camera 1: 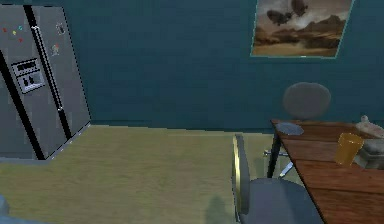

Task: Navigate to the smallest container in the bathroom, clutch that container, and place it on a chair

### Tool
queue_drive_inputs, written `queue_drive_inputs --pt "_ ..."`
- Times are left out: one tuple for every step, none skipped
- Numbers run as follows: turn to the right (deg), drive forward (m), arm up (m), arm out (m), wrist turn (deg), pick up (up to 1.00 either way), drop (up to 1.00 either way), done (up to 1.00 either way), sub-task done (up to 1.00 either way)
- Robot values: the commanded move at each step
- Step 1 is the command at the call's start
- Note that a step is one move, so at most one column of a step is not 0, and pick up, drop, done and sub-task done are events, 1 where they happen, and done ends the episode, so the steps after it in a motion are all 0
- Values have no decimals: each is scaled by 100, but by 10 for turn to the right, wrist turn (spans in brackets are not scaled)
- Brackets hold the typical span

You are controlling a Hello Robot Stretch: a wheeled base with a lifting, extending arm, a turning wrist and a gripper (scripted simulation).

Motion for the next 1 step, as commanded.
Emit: queue_drive_inputs --pt "0 0 0 0 390 0 0 0 0"
